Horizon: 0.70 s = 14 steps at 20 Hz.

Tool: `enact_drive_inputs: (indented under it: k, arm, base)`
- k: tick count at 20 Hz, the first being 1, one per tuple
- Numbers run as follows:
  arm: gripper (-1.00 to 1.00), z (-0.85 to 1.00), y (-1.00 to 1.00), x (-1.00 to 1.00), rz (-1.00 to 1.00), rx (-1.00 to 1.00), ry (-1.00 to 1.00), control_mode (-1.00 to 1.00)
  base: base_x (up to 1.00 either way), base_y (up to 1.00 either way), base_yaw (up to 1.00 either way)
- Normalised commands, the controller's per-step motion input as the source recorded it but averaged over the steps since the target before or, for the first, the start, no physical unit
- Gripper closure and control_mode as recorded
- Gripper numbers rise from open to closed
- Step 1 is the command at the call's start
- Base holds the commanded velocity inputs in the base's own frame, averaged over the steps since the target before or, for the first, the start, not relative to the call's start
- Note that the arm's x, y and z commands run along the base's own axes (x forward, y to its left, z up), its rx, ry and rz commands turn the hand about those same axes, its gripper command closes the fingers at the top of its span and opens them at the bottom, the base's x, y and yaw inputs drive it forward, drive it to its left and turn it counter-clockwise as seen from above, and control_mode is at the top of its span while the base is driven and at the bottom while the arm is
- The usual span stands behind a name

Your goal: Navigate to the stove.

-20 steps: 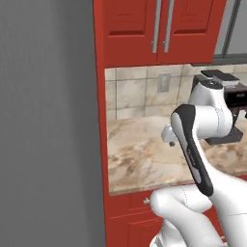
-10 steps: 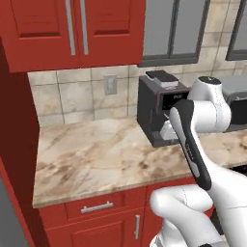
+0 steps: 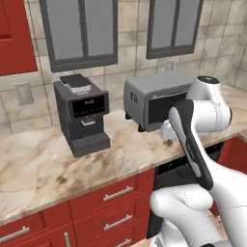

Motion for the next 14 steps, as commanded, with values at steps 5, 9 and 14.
enact_drive_inputs:
  k: [5,9,14]
  arm:
    - [-1.00,0.00,0.00,0.00,0.00,0.00,0.00,1.00]
    - [-1.00,0.00,0.00,0.00,0.00,0.00,0.00,1.00]
    - [-1.00,0.00,0.00,0.00,0.00,0.00,0.00,1.00]
  base:
    - [-0.36,-0.46,-0.59]
    - [-0.51,-0.23,-0.62]
    - [-0.85,-0.05,-0.58]
